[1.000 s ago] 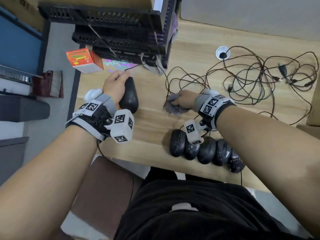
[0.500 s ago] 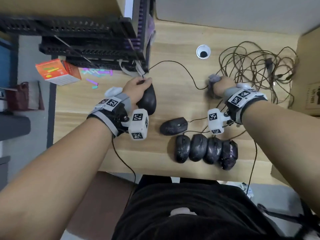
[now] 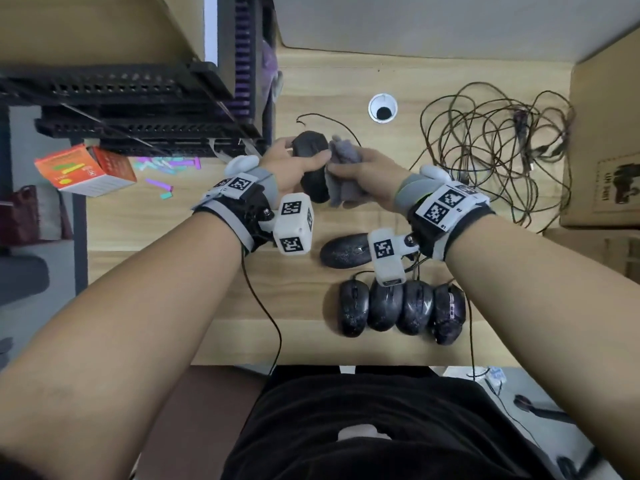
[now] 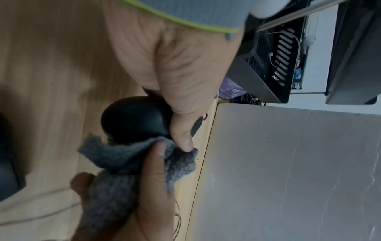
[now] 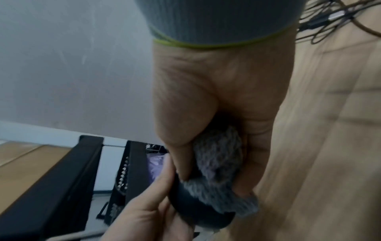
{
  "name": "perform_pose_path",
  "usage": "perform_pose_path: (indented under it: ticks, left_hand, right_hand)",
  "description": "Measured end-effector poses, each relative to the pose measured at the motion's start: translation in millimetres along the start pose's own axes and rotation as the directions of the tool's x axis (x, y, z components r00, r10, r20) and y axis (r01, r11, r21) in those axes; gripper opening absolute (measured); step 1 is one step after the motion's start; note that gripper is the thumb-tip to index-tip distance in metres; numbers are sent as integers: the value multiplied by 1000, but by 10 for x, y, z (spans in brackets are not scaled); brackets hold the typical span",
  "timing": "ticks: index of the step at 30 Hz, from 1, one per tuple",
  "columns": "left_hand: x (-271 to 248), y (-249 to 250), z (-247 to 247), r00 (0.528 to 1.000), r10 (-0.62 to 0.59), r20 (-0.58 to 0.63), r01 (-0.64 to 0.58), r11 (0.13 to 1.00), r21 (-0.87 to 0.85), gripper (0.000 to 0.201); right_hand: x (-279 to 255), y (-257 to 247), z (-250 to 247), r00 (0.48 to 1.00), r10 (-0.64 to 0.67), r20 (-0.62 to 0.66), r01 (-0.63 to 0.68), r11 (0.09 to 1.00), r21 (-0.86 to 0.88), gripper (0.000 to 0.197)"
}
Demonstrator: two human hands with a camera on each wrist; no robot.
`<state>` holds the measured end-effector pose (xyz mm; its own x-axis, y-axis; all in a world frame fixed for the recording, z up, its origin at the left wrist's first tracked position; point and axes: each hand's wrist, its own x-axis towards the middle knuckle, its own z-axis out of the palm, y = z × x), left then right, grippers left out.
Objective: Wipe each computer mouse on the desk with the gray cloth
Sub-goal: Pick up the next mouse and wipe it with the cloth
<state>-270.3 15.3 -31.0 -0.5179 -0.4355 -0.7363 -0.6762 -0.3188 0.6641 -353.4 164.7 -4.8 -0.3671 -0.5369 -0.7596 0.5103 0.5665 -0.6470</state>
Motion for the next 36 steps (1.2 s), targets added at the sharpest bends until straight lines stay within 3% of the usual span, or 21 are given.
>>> perform_pose_path:
  ticks: [3, 7, 9, 15, 19, 24, 30, 33, 36]
  left_hand:
    - [38, 20, 24, 999, 12, 32, -10, 998, -58, 63]
    - [68, -64, 42, 998, 19, 60, -16, 999, -42, 31]
    - [36, -98, 20, 994, -3, 111, 2, 1000, 1, 38]
    - [-18, -138, -128, 996, -4, 89, -19, 966, 256, 70]
    - [-21, -142, -176, 996, 45, 80, -70, 934, 351, 67]
    - [-38, -187, -281, 998, 22, 59, -41, 934, 356, 63]
    - [-46, -304, -257, 998, 2, -68, 20, 951, 310, 48]
    - [-95, -456, -93, 998, -61, -13, 62, 949, 308, 37]
    - [-221, -648, 167, 983, -124, 134, 46, 878, 476, 44]
  right_hand:
    - [84, 105, 19, 996, 10, 89, -18, 996, 83, 10]
    - [282, 88, 68, 998, -28, -49, 33, 992, 119, 24]
    - [392, 71, 105, 991, -8, -133, 19, 996, 85, 20]
    - [788, 14, 212, 990, 32, -140, -67, 965, -253, 8]
    - [792, -109, 278, 980, -70, -187, -30, 875, -483, 9]
    - [740, -91, 266, 992, -19, -127, -40, 896, -442, 7]
    - [546, -9, 64, 989, 9, -151, -70, 912, -405, 6]
    - [352, 17, -48, 982, 3, -191, -74, 926, -369, 7]
    - [152, 146, -202, 972, -12, -236, -79, 926, -370, 5]
